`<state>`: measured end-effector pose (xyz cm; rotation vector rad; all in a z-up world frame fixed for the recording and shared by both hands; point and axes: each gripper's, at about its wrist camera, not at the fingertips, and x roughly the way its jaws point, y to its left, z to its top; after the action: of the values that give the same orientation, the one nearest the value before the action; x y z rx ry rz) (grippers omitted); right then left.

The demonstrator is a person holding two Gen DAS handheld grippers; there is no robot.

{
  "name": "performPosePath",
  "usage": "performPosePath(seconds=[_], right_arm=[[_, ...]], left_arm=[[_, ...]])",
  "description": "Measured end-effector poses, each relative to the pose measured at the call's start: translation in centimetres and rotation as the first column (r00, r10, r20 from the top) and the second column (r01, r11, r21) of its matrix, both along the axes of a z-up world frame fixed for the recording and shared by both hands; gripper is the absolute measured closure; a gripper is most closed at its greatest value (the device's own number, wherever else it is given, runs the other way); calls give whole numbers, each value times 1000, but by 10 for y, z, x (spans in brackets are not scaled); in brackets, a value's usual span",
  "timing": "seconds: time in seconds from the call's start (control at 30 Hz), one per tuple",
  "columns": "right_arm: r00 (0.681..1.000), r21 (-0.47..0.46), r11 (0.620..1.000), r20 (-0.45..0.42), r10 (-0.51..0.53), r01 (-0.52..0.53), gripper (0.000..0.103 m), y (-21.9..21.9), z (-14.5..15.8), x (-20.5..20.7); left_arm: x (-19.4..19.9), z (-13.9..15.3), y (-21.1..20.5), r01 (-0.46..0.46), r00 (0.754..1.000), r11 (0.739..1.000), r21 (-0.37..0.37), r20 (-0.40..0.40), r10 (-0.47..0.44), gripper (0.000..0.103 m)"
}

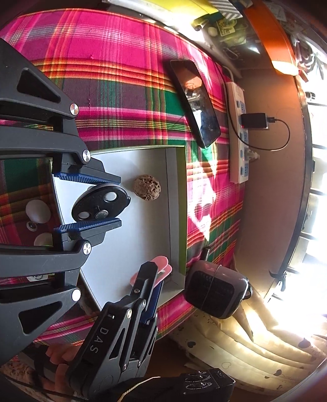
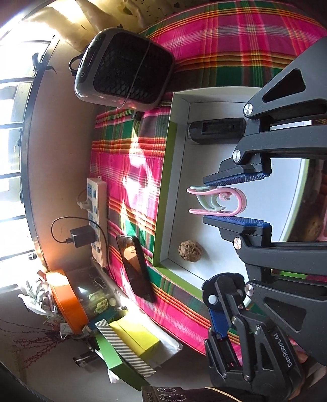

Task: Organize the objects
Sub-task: 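Carry the pink clip with the right gripper while the left gripper carries the fob into the box, then open the right gripper releasing the pink clip while the left gripper releases the fob in the box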

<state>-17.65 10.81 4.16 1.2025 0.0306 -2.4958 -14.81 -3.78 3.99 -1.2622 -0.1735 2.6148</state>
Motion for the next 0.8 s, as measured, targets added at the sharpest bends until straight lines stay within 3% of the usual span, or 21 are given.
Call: performPosePath(seconds=[0.8], right_arm=[[998, 55, 998, 52, -20, 17, 79, -5, -26, -39]], left_arm=[[-28, -21, 12, 15, 999, 998, -55, 35, -13, 79]])
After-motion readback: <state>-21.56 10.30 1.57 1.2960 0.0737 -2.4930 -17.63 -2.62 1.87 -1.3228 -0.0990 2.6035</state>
